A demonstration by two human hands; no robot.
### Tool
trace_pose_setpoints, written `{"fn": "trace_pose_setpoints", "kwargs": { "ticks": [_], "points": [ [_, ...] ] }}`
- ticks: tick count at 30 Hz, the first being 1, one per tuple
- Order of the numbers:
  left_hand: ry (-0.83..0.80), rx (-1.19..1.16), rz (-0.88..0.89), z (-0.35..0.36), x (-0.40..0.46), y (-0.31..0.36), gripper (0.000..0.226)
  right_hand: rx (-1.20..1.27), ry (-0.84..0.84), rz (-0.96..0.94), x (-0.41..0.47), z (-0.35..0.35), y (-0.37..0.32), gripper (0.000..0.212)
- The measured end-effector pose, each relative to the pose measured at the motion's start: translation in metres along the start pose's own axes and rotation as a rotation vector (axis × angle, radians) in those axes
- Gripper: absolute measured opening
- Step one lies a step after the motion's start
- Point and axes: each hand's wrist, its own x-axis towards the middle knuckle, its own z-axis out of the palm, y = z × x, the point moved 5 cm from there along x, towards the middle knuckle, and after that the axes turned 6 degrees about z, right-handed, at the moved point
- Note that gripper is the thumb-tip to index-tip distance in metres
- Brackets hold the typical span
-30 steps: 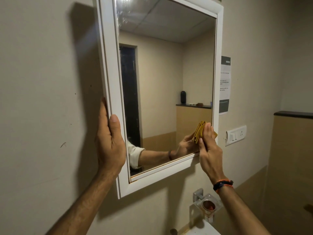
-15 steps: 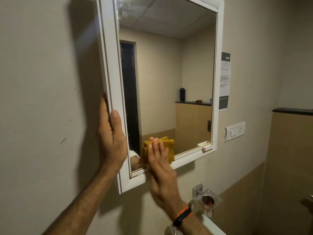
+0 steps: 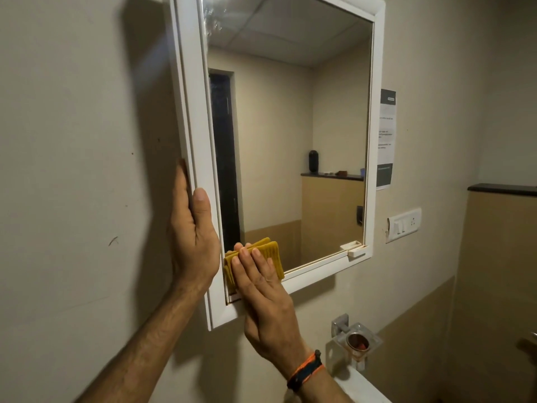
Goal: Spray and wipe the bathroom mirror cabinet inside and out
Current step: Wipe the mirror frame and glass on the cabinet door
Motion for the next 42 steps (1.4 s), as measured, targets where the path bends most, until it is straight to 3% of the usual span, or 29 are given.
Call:
{"fn": "trace_pose_setpoints", "kwargs": {
  "ticks": [2, 7, 11, 14, 18, 26, 30, 35, 42],
  "points": [
    [0.003, 0.003, 0.008, 0.000, 0.001, -0.001, 0.051, 0.009, 0.030, 0.051, 0.001, -0.007, 0.015, 0.063],
    [0.021, 0.014, 0.035, 0.000, 0.001, -0.002, 0.051, 0.059, 0.173, 0.381, 0.006, -0.050, 0.088, 0.068],
    [0.021, 0.001, 0.038, 0.001, 0.000, -0.003, 0.051, 0.057, 0.353, 0.660, 0.021, -0.085, 0.135, 0.056],
    [0.017, 0.006, 0.045, 0.001, 0.000, -0.004, 0.051, 0.110, 0.428, 0.728, 0.027, -0.086, 0.140, 0.051],
    [0.017, 0.019, 0.042, 0.000, 0.000, -0.003, 0.050, 0.137, 0.408, 0.757, 0.026, -0.084, 0.140, 0.053],
    [0.024, 0.032, 0.031, 0.002, 0.000, -0.003, 0.051, 0.134, 0.384, 0.674, 0.028, -0.079, 0.115, 0.057],
    [0.019, 0.016, 0.028, 0.002, 0.000, -0.003, 0.051, 0.123, 0.274, 0.493, 0.028, -0.057, 0.062, 0.073],
    [0.004, 0.042, 0.028, 0.002, 0.001, 0.000, 0.050, 0.135, 0.118, 0.182, 0.027, -0.021, -0.016, 0.068],
    [-0.011, 0.063, -0.014, 0.001, 0.000, 0.003, 0.051, 0.094, 0.043, 0.106, 0.027, -0.022, -0.033, 0.078]
  ]
}}
